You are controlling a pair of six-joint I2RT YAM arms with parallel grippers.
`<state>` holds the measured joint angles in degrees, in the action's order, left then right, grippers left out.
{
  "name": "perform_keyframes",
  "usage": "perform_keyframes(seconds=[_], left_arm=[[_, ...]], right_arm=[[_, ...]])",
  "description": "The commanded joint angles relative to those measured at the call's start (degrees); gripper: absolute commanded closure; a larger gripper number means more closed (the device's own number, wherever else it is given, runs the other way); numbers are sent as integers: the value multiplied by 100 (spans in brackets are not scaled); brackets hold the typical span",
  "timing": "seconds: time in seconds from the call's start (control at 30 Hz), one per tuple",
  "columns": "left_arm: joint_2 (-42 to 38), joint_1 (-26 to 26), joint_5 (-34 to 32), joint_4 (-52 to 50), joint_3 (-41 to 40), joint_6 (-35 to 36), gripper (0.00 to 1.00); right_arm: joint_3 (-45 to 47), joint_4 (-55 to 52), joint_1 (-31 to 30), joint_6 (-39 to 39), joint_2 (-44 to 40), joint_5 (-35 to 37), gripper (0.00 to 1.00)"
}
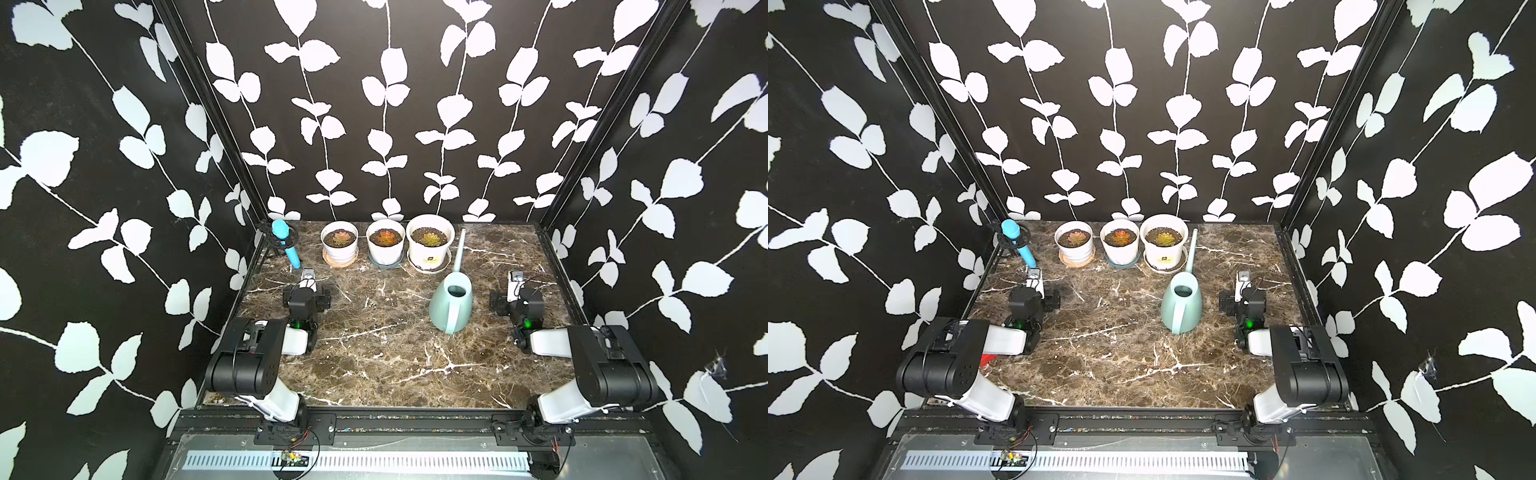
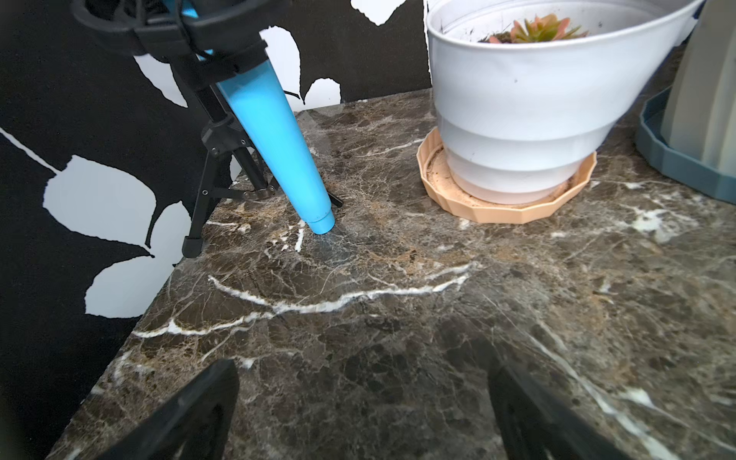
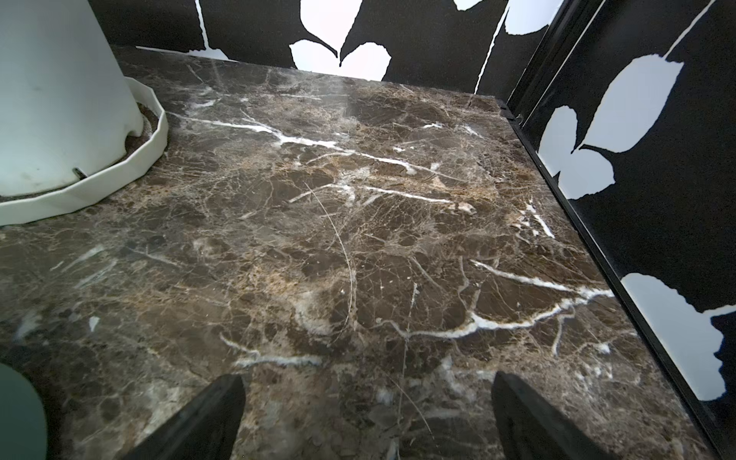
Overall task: Water the succulent around the soil edge
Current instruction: Pick up the watering can from the center of the board.
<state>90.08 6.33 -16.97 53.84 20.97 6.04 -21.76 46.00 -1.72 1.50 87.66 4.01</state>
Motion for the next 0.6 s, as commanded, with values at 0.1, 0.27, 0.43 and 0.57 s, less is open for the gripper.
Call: perform_keyframes(seconds=[0.1,0.27,0.43,0.57], left_arm=[[-106,-19,51,-56,96,-42,1],[-105,-26,62,-69,102,-49,1],[-104,-62,111,-123,127,-72,1],[-105,-77,141,-152,144,-80,1]], right_arm=[[-153,153,22,-58,-13,-32,1],[-160,150,40,-62,-11,-46,1],[-163,140,50,-73,-11,-63,0],[-175,130,56,-71,-3,-69,1]])
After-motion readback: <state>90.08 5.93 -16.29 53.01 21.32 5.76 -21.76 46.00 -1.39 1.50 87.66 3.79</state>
